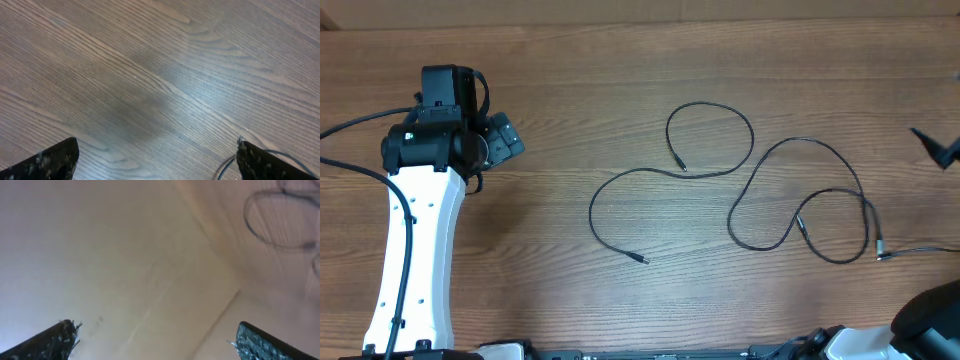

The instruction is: Untangle cables

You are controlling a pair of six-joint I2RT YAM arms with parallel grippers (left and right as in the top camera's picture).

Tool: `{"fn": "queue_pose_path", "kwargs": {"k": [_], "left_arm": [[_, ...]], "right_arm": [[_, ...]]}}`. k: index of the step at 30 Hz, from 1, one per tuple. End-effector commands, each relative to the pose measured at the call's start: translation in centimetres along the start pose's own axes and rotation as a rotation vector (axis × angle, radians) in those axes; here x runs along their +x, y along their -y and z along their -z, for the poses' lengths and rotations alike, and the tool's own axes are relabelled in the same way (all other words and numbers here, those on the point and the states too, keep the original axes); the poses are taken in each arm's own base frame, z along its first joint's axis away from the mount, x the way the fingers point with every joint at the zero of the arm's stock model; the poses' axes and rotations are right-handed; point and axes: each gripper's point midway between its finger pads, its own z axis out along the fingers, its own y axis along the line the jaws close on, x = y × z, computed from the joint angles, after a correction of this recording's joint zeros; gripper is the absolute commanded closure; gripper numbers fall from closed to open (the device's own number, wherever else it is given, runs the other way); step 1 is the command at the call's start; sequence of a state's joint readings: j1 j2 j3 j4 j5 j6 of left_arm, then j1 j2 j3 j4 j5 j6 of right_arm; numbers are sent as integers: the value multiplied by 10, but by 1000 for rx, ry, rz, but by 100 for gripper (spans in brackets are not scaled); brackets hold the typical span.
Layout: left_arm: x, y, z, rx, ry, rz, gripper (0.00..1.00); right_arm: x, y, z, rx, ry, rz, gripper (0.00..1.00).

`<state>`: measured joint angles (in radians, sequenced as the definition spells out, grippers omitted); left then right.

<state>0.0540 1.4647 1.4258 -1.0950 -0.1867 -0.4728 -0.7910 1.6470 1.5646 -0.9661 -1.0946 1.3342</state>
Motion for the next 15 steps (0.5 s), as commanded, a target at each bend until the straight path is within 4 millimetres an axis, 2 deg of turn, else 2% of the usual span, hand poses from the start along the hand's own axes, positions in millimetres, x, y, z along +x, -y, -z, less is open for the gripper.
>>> {"fn": "queue_pose_path", "kwargs": {"k": [1,3,5,6,7,11,12,13,15], "left_arm": [[2,1,-2,0,-9,18,0],[2,1,-2,1,-10,18,0],[2,1,-2,0,-9,18,0],[2,1,-2,0,-9,18,0],[2,1,-2,0,-9,18,0],[2,1,-2,0,-9,18,0],[2,1,-2,0,-9,18,0],[2,1,-2,0,-9,18,0],[2,1,-2,0,-9,18,0]], "right_arm": [[16,-18,-12,-40,-38,393,10],[25,-20,-23,-41,-54,558,10],[37,-11,-48,9,-54,714,9],[40,-8,-54,25,-55,738,0],[46,0,-66,62,-54,789,0],[62,42,-107,254,-14,894,0],[69,61,-121,336,3,919,0],[74,69,-126,365,7,933,0],[87,96,-144,479,50,1009,0]]}}
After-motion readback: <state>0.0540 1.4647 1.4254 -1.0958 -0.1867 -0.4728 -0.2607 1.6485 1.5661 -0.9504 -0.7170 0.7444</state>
